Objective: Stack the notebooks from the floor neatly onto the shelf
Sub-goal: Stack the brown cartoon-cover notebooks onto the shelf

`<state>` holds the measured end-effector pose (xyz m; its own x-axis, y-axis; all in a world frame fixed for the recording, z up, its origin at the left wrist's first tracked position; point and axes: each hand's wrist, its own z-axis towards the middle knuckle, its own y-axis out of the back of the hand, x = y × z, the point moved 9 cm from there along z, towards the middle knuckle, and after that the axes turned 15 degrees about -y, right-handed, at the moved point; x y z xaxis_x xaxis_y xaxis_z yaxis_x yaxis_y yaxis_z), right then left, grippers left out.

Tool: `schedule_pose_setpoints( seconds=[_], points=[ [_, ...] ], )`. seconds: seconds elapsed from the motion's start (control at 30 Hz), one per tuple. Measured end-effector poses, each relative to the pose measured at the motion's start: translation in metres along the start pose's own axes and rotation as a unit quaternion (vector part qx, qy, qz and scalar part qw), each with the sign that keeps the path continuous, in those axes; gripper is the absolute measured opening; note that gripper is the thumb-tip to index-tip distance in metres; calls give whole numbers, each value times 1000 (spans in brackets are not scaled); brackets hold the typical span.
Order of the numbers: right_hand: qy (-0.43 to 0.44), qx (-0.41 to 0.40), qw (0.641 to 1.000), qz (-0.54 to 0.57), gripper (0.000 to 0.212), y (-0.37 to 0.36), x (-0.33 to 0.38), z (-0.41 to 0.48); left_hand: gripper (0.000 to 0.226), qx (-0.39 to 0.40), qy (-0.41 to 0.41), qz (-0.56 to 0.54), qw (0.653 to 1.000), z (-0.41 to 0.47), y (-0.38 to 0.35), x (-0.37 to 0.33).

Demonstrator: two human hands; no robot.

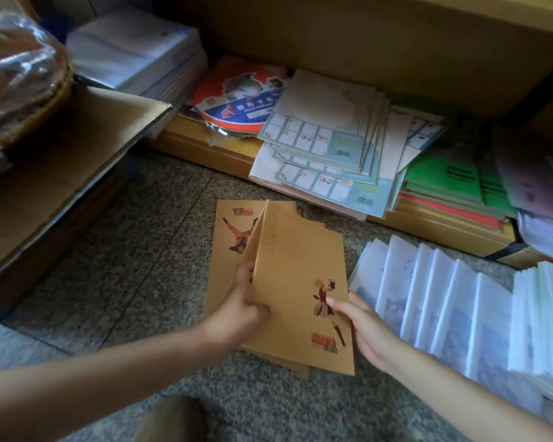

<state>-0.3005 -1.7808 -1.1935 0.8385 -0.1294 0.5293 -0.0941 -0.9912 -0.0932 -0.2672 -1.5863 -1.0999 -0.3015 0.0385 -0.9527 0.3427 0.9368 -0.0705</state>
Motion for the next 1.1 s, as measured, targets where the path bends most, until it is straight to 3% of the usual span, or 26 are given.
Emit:
schedule_pose_setpoints(
  seconds=[0.07,0.23,0.3,0.37,0.4,0.5,0.6,0.67,0.77,0.83,0.93,1.03,1.1],
  points=[
    [18,-15,1000,9,74,2,5,0,60,46,-14,10,999,-4,-10,-5],
    [-41,-20,998,35,37,13,27,0,42,50,-54,-2,997,-4,-18,-22],
    [-79,-14,995,64,34,19,33,-3,29,5,-94,77,993,12,0,-21],
    [-96,30,984,148,7,19,40,-4,18,-32,-126,202,971,37,22,-13],
    [-100,45,977,180,7,20,44,-4,24,-34,-124,252,959,50,31,-5],
    [-119,87,964,220,14,18,60,-18,52,-30,-97,267,958,87,46,16],
    [-129,198,932,277,58,12,72,-27,63,-38,-73,166,983,109,46,24],
    [-130,231,917,297,66,16,74,-28,57,-31,-83,152,984,120,41,18],
    [-124,233,926,271,66,19,78,-32,31,-46,-145,154,976,129,37,-4],
    [-115,224,933,257,64,20,81,-36,14,-62,-189,184,963,131,37,-16],
    [-105,159,963,190,54,26,82,-37,19,-91,-219,226,945,131,42,-23],
    [-85,28,996,20,6,43,88,-37,18,-101,-215,222,946,131,48,-18],
    [-56,-27,996,-71,15,53,97,-38,18,-100,-216,218,946,131,52,-15]
  ],
)
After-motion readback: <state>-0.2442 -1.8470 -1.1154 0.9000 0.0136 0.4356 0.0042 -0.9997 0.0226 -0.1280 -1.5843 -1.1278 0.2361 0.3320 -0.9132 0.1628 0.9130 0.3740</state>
